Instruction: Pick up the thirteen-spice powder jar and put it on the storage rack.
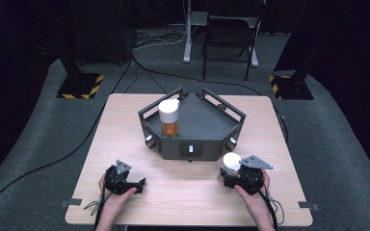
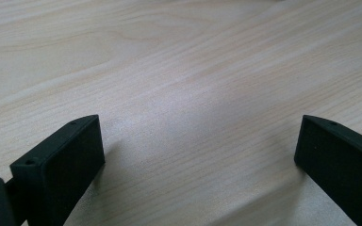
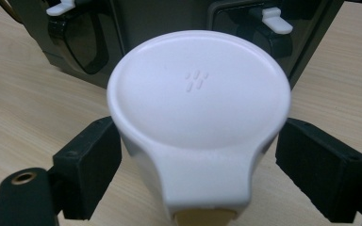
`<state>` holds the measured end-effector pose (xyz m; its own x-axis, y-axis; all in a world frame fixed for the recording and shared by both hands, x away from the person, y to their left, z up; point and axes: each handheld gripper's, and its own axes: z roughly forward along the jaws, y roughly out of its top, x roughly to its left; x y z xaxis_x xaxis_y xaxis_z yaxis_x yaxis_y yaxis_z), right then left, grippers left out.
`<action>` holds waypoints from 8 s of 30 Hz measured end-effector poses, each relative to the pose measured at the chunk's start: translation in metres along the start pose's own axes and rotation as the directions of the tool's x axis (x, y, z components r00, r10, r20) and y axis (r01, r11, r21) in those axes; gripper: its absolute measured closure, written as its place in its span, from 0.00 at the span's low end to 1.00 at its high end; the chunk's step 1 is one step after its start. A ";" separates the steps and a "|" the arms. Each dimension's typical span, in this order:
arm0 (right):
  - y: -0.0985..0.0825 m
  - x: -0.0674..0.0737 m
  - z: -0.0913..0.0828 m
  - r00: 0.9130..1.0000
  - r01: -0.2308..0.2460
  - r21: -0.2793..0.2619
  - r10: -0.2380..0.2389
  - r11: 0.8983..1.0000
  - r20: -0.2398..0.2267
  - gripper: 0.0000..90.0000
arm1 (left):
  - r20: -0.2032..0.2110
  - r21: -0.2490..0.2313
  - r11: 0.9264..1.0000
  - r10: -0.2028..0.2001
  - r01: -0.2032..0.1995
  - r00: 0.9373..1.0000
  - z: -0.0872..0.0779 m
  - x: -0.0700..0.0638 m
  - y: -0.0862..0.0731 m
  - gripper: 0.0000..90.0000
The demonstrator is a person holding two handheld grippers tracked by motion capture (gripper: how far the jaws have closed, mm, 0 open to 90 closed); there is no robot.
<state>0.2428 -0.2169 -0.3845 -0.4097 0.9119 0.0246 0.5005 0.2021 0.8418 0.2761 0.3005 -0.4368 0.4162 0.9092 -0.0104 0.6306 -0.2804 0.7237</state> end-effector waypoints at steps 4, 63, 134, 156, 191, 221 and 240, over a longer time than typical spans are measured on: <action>0.003 0.003 0.005 1.000 0.001 0.008 -0.001 1.000 0.011 0.20 | 0.000 0.000 1.000 0.000 0.000 1.000 0.000 0.000 0.000 0.02; 0.103 0.004 -0.028 0.997 0.073 -0.048 -0.072 0.996 0.008 0.33 | 0.002 0.000 1.000 0.002 -0.002 1.000 0.001 0.000 0.001 0.02; 0.180 0.013 0.050 0.999 0.041 0.000 -0.041 0.999 0.022 0.33 | 0.004 0.000 1.000 0.004 -0.004 1.000 0.001 0.001 0.001 0.02; 0.165 -0.003 0.016 0.999 0.032 -0.016 -0.032 0.999 0.006 0.11 | 0.004 0.000 1.000 0.004 -0.004 1.000 0.001 0.001 0.001 0.02; 0.018 -0.036 0.003 0.998 -0.027 0.025 0.025 0.999 0.059 0.10 | 0.004 -0.001 1.000 0.004 -0.004 1.000 0.001 0.001 0.001 0.02; -0.047 -0.060 0.017 0.988 -0.126 0.130 0.112 0.983 0.110 0.10 | 0.003 0.001 1.000 0.004 -0.004 1.000 0.002 0.000 0.002 0.02; -0.041 -0.047 0.022 0.989 -0.074 0.168 0.051 0.983 0.141 0.05 | 0.001 0.001 1.000 0.003 -0.003 1.000 0.002 0.000 0.002 0.02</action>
<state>0.2582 -0.2599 -0.4320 -0.2721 0.9622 -0.0092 0.6505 0.1910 0.7351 0.2784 0.2991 -0.4367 0.4190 0.9080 -0.0092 0.6303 -0.2835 0.7227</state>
